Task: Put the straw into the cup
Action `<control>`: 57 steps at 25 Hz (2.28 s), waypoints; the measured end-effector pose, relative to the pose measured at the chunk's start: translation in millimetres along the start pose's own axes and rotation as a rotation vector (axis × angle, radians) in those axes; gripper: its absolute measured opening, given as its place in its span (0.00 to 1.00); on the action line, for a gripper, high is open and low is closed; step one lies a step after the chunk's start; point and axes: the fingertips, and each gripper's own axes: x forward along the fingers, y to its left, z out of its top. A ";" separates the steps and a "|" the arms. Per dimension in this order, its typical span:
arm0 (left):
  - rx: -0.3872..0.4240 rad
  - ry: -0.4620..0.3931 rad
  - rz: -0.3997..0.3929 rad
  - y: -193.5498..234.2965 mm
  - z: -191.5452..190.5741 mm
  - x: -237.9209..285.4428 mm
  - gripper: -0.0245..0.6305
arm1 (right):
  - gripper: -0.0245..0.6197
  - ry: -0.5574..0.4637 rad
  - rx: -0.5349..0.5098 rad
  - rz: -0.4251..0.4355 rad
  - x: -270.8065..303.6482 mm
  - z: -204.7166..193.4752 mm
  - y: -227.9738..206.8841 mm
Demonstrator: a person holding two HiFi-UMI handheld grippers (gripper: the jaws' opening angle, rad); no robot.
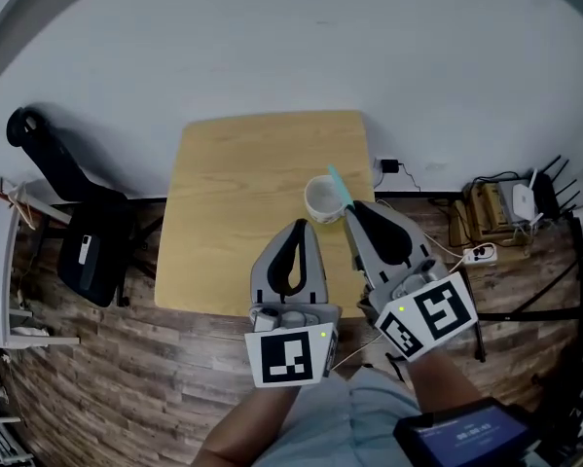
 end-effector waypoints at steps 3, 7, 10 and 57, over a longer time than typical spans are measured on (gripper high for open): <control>-0.002 -0.019 -0.041 11.4 8.1 13.2 0.04 | 0.07 -0.019 -0.009 -0.021 18.1 9.5 3.5; -0.013 -0.034 -0.076 16.6 17.6 22.7 0.04 | 0.07 -0.025 -0.037 -0.029 30.2 19.3 9.5; -0.017 -0.044 -0.100 15.4 24.5 27.4 0.04 | 0.07 -0.037 -0.047 -0.037 33.8 28.4 9.8; -0.114 0.360 0.019 79.9 -163.7 157.0 0.04 | 0.07 0.224 0.202 -0.012 147.2 -152.8 -106.7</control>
